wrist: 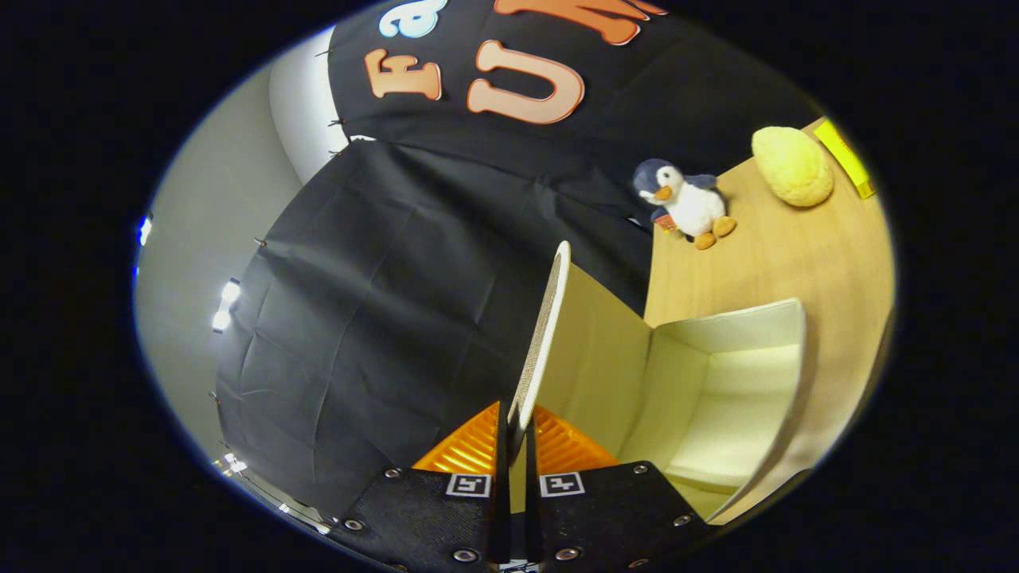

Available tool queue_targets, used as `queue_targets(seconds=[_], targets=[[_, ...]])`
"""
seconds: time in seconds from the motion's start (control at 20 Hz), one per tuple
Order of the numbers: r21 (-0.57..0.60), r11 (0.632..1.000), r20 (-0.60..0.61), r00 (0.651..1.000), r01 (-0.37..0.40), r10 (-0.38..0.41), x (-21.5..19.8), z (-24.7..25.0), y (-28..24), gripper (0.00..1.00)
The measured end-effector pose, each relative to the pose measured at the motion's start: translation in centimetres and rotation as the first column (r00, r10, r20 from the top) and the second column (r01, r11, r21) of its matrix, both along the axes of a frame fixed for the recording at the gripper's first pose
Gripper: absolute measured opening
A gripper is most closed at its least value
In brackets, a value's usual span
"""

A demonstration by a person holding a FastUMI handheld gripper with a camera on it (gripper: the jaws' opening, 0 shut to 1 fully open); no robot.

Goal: Open the storage box then place both shoes into the box .Put the left shoe in first, then the right shoe, with the right side of both shoes facing outward in a uniform manner.

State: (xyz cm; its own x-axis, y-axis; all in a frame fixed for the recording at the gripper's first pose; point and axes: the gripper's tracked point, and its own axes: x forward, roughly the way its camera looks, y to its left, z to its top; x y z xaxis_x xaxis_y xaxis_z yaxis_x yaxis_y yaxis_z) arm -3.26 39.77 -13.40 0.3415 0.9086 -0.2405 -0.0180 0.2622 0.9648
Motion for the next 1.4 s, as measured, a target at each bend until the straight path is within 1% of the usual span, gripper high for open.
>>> queue_targets(seconds=[0.15,0.2,0.35,0.45,0.55,0.6,0.65,0.7,0.75,0.8,0.85,0.9,0.95,1.0,1.05,1.15,1.25,1.35,1.4], targets=[[0.003,0.999,0.019,0.999,-0.05,0.049,1.0,0.4,5.4,0.08],[0.007,0.998,0.006,0.998,-0.065,0.065,0.8,0.4,7.1,0.08],[0.0,0.992,-0.019,0.992,-0.124,0.124,0.1,-1.8,12.5,0.08],[-0.034,0.986,-0.04,0.986,-0.163,0.162,-0.6,-2.9,15.5,0.08],[-0.076,0.972,-0.054,0.975,-0.22,0.216,-2.1,-4.4,17.3,0.09],[-0.089,0.964,-0.056,0.967,-0.251,0.247,-3.2,-4.2,17.9,0.1],[-0.103,0.957,-0.058,0.962,-0.27,0.265,-3.8,-4.4,17.8,0.11],[-0.11,0.957,-0.048,0.964,-0.267,0.263,-4.1,-4.4,18.0,0.13],[-0.121,0.961,-0.035,0.968,-0.249,0.247,-3.7,-4.6,17.5,0.22],[-0.133,0.964,-0.02,0.973,-0.23,0.229,-3.1,-5.4,16.5,0.28],[-0.147,0.966,-0.007,0.977,-0.212,0.214,-2.4,-5.9,15.5,0.42],[-0.164,0.967,0.012,0.98,-0.193,0.197,-1.6,-6.4,14.3,0.48],[-0.186,0.968,0.034,0.983,-0.171,0.18,-0.8,-6.8,12.9,0.61],[-0.212,0.967,0.057,0.986,-0.143,0.158,-0.4,-6.7,11.1,0.66],[-0.239,0.964,0.079,0.987,-0.114,0.136,-0.1,-6.6,9.2,0.77],[-0.296,0.954,0.104,0.99,-0.057,0.092,0.2,-6.9,4.7,0.87],[-0.359,0.933,0.128,0.99,-0.003,0.052,0.9,-7.9,-0.2,0.91],[-0.441,0.897,0.16,0.987,0.044,0.03,1.6,-8.8,-5.1,0.93],[-0.486,0.872,0.175,0.984,0.062,0.027,1.7,-9.4,-7.1,0.94]])
